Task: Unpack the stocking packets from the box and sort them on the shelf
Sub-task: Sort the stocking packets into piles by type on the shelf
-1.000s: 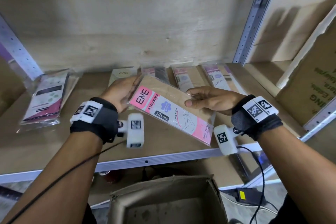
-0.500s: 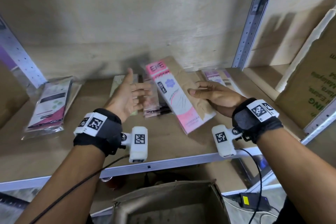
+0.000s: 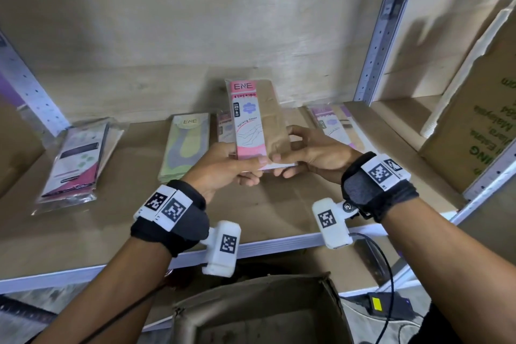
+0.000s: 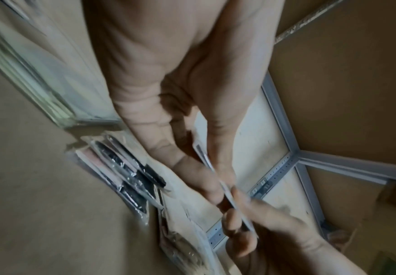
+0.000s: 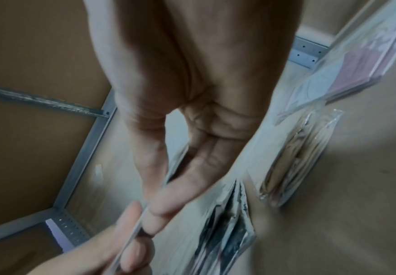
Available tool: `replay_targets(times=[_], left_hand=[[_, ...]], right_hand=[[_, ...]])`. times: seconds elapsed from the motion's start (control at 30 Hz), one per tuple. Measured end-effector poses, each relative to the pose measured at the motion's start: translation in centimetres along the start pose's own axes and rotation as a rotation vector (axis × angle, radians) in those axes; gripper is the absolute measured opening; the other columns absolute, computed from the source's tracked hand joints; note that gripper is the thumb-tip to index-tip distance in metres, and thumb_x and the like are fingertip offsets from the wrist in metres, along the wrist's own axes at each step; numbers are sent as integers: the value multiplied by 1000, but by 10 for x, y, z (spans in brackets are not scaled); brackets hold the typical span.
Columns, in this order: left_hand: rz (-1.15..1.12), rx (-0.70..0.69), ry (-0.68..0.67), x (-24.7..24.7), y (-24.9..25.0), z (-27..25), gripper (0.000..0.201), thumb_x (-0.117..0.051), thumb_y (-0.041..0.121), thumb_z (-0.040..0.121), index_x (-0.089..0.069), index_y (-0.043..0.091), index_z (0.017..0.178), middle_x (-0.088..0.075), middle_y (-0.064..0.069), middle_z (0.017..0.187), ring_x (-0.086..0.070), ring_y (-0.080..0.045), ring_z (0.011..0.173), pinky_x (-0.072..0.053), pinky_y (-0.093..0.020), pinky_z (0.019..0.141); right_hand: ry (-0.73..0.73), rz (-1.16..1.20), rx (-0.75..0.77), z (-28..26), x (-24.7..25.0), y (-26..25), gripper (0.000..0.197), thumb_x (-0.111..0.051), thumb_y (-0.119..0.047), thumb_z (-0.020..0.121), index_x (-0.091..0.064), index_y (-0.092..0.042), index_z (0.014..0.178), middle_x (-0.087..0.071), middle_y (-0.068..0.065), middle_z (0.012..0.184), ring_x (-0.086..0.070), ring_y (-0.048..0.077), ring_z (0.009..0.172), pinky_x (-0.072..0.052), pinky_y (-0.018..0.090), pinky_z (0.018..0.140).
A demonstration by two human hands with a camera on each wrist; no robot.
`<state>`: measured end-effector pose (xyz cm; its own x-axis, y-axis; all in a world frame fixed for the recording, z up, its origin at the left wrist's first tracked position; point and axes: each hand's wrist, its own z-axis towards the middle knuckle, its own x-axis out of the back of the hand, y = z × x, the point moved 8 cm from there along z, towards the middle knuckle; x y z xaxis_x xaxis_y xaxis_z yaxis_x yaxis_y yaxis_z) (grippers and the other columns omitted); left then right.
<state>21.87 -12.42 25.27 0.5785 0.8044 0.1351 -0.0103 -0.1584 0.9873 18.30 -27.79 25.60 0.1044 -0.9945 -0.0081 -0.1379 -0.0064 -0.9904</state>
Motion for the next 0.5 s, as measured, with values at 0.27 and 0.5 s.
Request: replay_targets(times=[0.27,0.5], left_hand=[[-274,85,-283,17,-8,3,27,-66,28,89,-78,12,108,-74,-19,108,-75,-19,87,-59,-21,71],[-161,118,-313,20,-21,2,30,-64,31,91,-75,14,114,-73,-18,115,-75,-25,95,-60,-21,73]], right_hand=[[-160,172,-16,-6,2,-5,37,-67,-5,86,-62,-5,122,-70,18,117,-70,32,104,-59,29,82],[-179,252,-83,-7,-4,8,25,-56,2,93,-60,-2,117,-69,18,116,-68,33,109,-57,39,93]])
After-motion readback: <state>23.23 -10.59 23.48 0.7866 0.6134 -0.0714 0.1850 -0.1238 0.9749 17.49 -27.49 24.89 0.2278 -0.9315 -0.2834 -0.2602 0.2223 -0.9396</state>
